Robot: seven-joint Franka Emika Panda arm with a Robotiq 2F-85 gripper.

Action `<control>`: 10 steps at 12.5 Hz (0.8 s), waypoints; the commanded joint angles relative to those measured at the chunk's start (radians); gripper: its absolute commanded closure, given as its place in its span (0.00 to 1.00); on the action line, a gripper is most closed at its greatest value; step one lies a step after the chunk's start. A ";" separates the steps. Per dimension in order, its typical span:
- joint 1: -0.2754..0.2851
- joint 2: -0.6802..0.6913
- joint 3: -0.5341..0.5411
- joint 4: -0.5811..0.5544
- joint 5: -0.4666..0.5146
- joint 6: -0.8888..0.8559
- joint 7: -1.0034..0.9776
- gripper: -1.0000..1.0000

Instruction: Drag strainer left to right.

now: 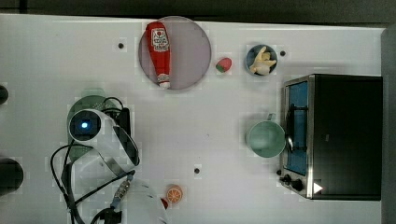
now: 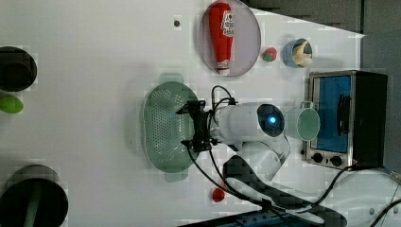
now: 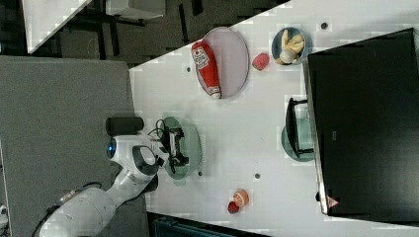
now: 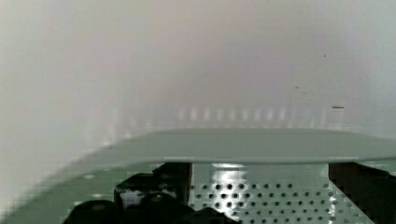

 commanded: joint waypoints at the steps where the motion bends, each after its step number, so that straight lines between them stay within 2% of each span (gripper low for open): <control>1: -0.003 -0.043 -0.034 -0.012 0.016 -0.004 0.024 0.00; 6: -0.052 -0.106 -0.060 -0.078 0.016 -0.008 0.017 0.00; 10: -0.090 -0.128 -0.087 -0.113 0.016 -0.004 -0.083 0.00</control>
